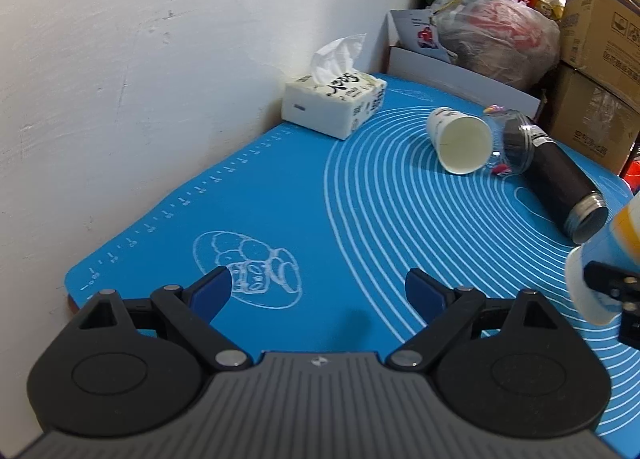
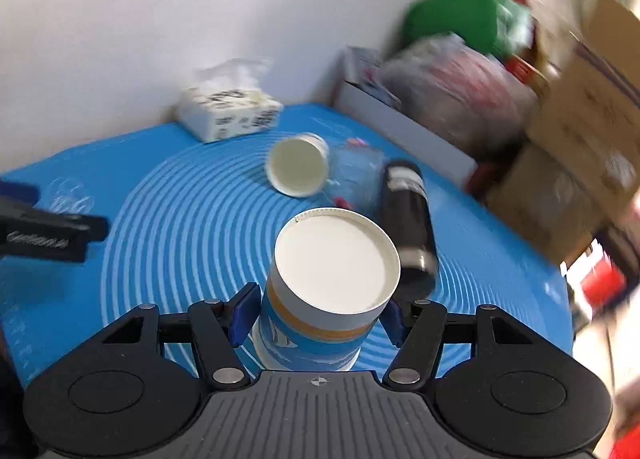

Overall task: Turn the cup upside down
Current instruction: 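Rotate the right tool to turn the held cup rim-down, then lower the cup onto the mat and open the right tool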

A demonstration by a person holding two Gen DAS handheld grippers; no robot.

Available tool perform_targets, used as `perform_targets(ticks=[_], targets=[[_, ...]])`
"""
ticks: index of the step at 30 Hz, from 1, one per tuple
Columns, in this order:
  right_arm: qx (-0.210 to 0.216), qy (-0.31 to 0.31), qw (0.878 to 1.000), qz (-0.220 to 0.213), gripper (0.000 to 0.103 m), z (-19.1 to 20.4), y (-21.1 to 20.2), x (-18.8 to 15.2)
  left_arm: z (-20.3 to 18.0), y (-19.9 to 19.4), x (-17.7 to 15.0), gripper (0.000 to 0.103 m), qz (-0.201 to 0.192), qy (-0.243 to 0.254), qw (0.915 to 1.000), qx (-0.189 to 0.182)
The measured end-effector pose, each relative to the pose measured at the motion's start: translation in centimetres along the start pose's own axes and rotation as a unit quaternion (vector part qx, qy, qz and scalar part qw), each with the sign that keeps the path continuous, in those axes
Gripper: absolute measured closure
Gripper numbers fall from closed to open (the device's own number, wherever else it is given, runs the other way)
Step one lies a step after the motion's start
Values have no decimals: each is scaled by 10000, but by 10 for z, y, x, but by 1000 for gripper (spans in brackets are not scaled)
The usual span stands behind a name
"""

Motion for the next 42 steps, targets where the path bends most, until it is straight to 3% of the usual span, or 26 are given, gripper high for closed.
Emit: perform_targets(ticks=[8, 18, 23, 27, 32, 36, 42], targets=[[145, 1223, 9920, 288, 43, -21, 31, -13, -15, 0, -2, 10, -22, 166, 9998, -49], [12, 930, 9956, 122, 43, -15, 39, -14, -26, 4, -5, 10, 63, 316, 9994, -99], [-10, 858, 9963, 49, 27, -14, 34, -12, -29, 2, -6, 10, 57, 375, 9992, -158], [1, 1049, 9945, -37, 22, -16, 21, -13, -33, -4, -7, 10, 64, 444, 9985, -299], [-79, 1340, 9908, -154, 6, -22, -9, -18, -45, -22, -11, 10, 3, 764, 9954, -578], [-131, 1588, 9869, -244, 4, -28, -36, -25, -55, -40, -15, 10, -98, 1141, 9912, -658], [-216, 1893, 9807, -441, 1, -31, -75, -39, -57, -64, -22, 10, -90, 1190, 9890, -878]])
Point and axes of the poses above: each gripper's, at about its wrist camera, not at the fingertips, and y roughly the way its jaws point, z to its left, x to its top, the point moved 8 cm from there along y, roughly the way its jaws point, and after that the axes turned 1 degree about -x, right-handed, at the moved point
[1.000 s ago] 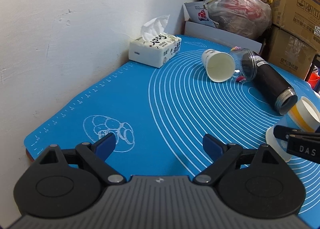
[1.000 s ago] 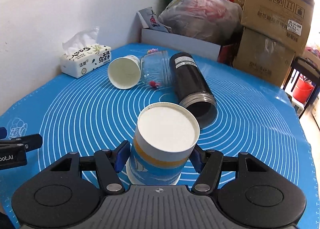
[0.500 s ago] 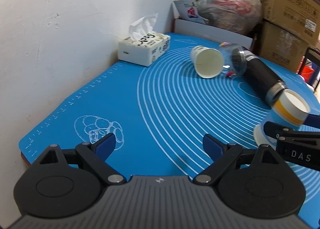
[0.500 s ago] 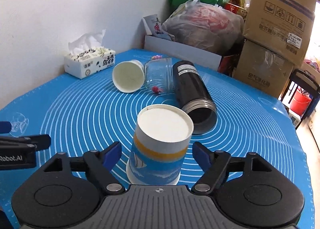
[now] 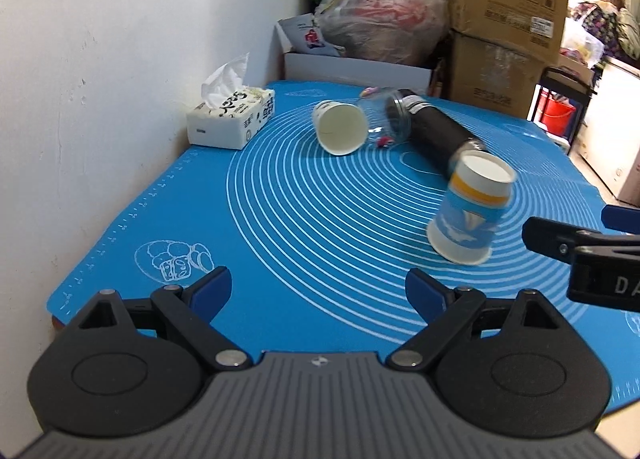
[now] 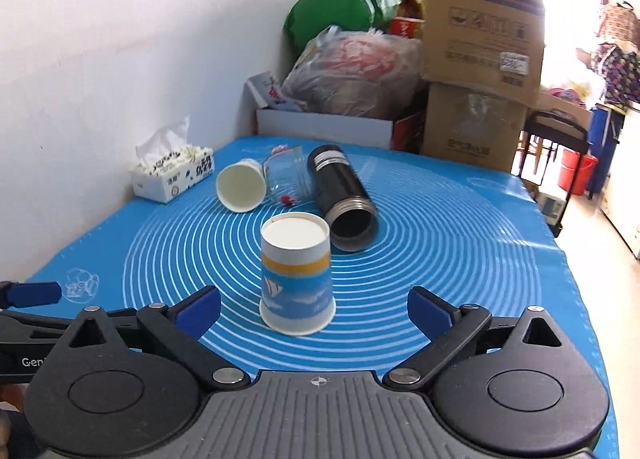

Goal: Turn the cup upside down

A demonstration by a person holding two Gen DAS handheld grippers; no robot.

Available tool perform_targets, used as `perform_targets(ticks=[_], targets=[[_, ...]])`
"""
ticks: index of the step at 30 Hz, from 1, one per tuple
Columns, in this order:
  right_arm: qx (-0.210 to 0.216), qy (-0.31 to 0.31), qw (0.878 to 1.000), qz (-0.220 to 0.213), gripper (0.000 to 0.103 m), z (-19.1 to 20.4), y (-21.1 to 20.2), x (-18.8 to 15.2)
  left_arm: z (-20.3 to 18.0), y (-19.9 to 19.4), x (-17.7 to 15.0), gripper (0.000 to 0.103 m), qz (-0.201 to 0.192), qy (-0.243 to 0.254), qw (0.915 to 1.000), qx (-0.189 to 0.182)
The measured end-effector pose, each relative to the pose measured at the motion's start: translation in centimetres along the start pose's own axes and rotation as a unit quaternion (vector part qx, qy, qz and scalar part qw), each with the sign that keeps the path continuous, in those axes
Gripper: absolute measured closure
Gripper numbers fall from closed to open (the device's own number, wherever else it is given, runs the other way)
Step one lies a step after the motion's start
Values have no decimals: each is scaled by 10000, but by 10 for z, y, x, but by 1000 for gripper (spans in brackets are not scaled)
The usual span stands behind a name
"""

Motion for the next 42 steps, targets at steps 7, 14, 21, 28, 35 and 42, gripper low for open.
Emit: perform_targets(ticks=[7, 14, 21, 28, 35, 42], targets=[[-4, 263, 9996, -63, 1, 3, -35, -23, -9, -22, -18, 10, -22, 235, 9997, -104], [35, 347, 9994, -86, 1, 9, -53, -45, -13, -32, -31, 10, -33, 390, 9991, -164], [-157, 360, 9992, -107, 1, 13, -60, -60, -10, -39, -38, 10, -9, 488, 9987, -155], [-268, 369, 9988, -152, 1, 13, -65, -64, -9, -44, -44, 10, -17, 582, 9982, -173], [-296, 462, 9984, -156, 1, 11, -67, -65, -9, -44, -46, 10, -10, 584, 9981, -210], [-307, 449, 9984, -153, 1, 11, -68, -66, -10, -44, -46, 10, 28, 570, 9981, -224]])
Point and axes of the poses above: each gripper's, at about its wrist camera, not at the fingertips, and y roughly the way its jaws point, z to its left, x to its top, the point moved 8 cm from there along y, roughly the way its jaws point, and after that the axes turned 1 degree about -x, right-handed, at the moved point
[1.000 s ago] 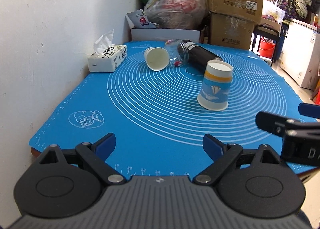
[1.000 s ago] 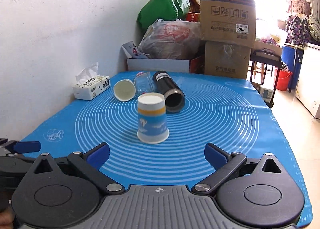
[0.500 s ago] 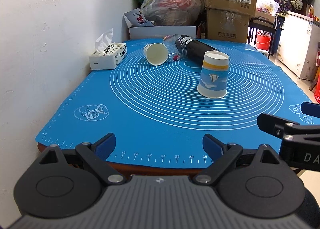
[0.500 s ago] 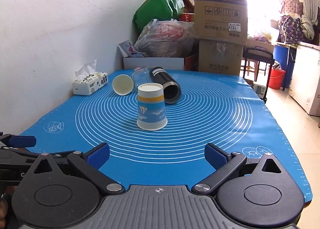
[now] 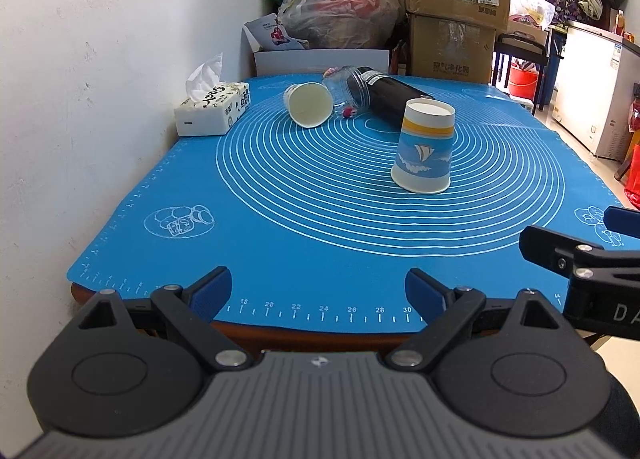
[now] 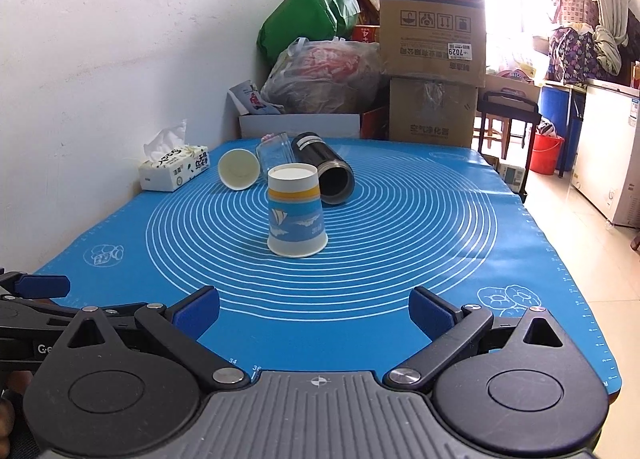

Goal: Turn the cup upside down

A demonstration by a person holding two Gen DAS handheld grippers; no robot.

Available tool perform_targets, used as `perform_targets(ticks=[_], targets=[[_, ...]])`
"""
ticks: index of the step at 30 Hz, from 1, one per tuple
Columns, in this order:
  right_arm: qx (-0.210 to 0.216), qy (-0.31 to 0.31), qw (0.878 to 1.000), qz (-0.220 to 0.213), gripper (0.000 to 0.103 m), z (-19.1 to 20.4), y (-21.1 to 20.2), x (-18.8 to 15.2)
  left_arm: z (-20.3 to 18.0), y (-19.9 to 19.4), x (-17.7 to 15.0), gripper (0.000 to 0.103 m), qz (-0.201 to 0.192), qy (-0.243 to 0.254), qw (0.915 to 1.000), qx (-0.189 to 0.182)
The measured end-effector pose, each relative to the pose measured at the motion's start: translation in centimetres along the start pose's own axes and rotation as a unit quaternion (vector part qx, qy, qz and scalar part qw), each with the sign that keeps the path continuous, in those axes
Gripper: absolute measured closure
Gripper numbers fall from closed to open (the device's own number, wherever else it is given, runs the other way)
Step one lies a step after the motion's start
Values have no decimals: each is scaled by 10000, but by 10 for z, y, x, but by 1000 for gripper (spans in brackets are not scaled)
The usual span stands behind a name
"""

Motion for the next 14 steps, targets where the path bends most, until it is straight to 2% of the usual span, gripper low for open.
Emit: perform_targets(ticks=[14], targets=[[-12, 31, 10000, 54, 1, -1, 4, 0, 1, 2, 0, 10, 22, -28, 10000, 24]])
Point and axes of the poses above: each gripper's, at about its wrist camera, not at the fingertips, and y roughly the way its jaws point, z to its left, x to its top, the point moved 8 cm from there along y, roughly the way its jaws point, and after that the axes turned 1 degree about -x, right-handed, at the moved point
